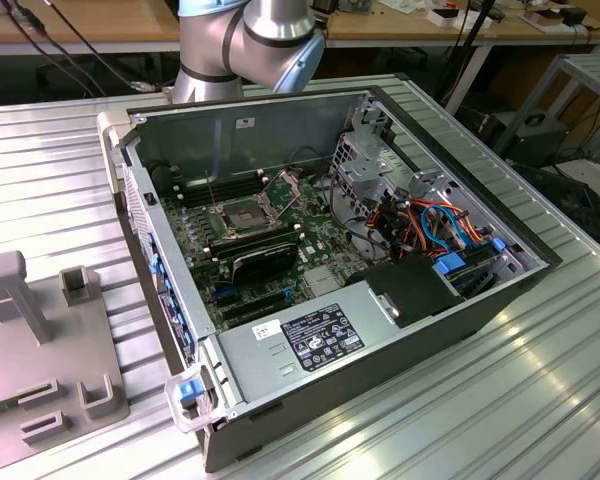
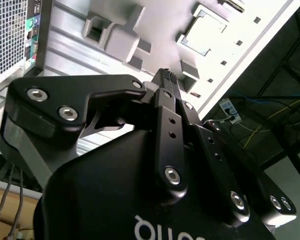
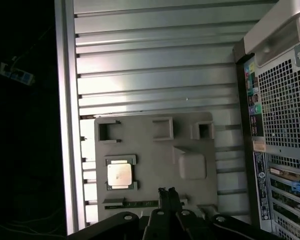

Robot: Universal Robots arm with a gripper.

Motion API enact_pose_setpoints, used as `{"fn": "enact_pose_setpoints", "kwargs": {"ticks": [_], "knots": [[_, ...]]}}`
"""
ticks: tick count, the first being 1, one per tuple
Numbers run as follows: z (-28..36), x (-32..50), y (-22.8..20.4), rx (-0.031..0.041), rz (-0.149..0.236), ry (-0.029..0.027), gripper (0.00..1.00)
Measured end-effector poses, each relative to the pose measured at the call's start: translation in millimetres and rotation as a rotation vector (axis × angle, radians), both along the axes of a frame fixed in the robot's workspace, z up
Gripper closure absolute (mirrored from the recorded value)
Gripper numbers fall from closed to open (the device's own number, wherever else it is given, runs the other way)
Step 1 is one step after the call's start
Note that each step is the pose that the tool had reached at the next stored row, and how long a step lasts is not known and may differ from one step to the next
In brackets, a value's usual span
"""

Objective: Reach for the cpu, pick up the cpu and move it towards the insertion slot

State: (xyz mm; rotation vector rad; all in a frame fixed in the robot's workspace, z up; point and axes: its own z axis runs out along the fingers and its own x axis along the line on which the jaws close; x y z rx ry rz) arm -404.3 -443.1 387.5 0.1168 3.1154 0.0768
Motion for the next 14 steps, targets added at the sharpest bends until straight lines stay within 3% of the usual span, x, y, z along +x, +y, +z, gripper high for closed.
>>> {"fn": "enact_pose_setpoints", "kwargs": {"ticks": [9,14], "knots": [[-2.8,-31.5,3.2,0.0027,0.0,0.0055,0.89],[-5.1,-55.5,3.4,0.0027,0.0,0.01,0.89]]}}
